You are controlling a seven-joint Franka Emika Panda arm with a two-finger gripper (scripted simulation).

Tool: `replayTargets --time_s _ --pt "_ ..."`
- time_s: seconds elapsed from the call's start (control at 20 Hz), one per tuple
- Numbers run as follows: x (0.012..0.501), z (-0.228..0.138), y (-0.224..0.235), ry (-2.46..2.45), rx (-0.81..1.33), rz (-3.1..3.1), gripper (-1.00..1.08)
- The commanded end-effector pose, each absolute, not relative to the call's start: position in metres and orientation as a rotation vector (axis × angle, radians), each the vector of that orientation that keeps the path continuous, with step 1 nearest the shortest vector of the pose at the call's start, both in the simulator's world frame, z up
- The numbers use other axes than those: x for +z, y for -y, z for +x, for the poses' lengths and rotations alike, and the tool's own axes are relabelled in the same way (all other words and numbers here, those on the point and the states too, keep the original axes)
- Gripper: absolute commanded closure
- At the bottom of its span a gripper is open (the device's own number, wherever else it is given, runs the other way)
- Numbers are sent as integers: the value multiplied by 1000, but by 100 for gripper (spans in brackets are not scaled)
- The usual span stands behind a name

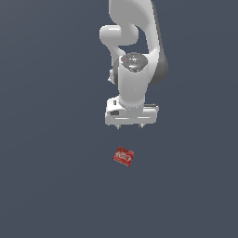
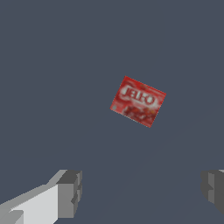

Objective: Pick up the object and move it to a goal position.

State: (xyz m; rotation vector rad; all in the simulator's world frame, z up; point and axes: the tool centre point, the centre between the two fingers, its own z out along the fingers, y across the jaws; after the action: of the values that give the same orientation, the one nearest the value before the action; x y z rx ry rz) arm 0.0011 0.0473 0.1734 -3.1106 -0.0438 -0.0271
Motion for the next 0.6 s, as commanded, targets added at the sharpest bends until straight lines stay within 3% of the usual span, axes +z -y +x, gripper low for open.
replayTargets --time_s 0.0,0.55 --pt "173 2 -46 50 -28 -3111 -92" --pt "161 11 -44 262 -24 -3111 -92"
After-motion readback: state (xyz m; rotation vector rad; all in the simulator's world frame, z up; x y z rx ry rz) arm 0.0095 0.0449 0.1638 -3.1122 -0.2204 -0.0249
